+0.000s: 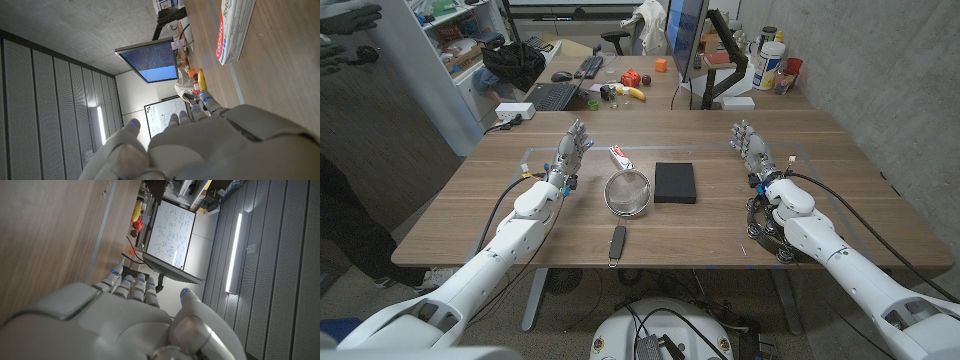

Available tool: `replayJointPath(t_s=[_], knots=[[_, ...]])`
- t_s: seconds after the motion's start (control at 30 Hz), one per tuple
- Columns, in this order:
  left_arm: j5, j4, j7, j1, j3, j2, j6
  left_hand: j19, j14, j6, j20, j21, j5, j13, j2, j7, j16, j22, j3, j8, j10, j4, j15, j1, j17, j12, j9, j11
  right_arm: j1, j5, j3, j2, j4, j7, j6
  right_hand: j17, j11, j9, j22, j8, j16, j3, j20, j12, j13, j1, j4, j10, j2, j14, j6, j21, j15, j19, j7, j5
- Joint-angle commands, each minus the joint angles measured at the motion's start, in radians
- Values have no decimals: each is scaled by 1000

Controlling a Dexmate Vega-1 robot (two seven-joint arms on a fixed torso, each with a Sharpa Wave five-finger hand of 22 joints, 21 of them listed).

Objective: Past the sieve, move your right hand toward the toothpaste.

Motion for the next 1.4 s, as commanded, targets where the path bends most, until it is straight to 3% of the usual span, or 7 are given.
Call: replayJointPath(t_s=[0.03,1.4], knots=[[-1,1,-3,4,-3,4,-1,-162,-134,-106,-77,6,7,5,97,-2,5,3,6,7,-103,-1,-46,1,1,5,3,-5,7,-24,-9,-8,-6,-9,-5,5,0,4,5,7,6,6,-65,4,5,8,1,9,9,5,10,5,-1,-11,-2,5],[-5,38,-23,0,-11,1,-33,-162,-134,-104,-75,3,8,5,93,-6,7,3,5,10,-102,-3,-44,1,1,6,3,-3,78,-253,-89,-64,-88,-51,-3,3,-5,4,5,10,7,15,-62,7,6,29,-18,18,9,7,18,-2,-4,-7,-8,3]])
